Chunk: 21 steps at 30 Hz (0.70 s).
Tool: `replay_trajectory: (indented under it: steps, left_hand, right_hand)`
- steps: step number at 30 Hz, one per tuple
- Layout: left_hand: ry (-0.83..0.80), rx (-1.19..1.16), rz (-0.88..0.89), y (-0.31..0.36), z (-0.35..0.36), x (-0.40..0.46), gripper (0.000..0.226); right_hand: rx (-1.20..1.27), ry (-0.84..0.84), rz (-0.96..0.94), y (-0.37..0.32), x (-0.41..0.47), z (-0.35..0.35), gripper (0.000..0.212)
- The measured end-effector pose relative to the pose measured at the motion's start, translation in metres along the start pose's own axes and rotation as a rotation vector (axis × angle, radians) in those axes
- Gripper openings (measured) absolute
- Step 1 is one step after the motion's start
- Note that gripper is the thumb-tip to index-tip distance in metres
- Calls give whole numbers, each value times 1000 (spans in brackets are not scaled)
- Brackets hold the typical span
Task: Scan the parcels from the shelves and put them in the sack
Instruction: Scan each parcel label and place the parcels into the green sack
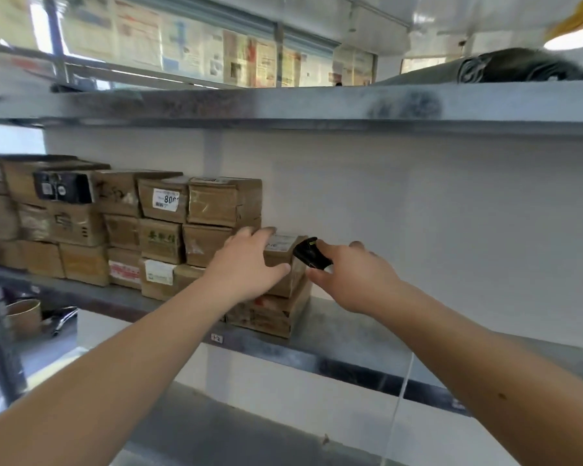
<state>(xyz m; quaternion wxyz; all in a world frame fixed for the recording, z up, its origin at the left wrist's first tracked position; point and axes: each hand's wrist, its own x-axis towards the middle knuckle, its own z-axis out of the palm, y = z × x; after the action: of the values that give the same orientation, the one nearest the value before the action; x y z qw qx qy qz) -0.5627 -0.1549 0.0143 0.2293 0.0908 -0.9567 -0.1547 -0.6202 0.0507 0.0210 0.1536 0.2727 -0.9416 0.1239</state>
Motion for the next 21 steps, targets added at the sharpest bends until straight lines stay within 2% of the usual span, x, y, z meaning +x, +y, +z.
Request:
replay_trajectory:
  steps: [4,7,10,13,18,21]
  left_hand:
    - [16,-12,-50,3,14,15,94]
    - [50,84,-33,2,25,20,90]
    - [85,62,-52,7,27,25,95]
    - [108,-98,-153,11,27,33,99]
    - [-5,-443,-349,4,28,55,56]
    - [-128,-647,-448,0,27,64,58]
  right_hand:
    - [31,-38,-25,20,22,14,60]
    - [-38,-34,-71,33,31,27,61]
    - [-67,-66,-88,44,40,34,63]
    - [-60,-100,-76,54,49,36,66]
    - [-47,-130,-42,67,52,39,69]
    - [-40,-142,-41,67,47,38,68]
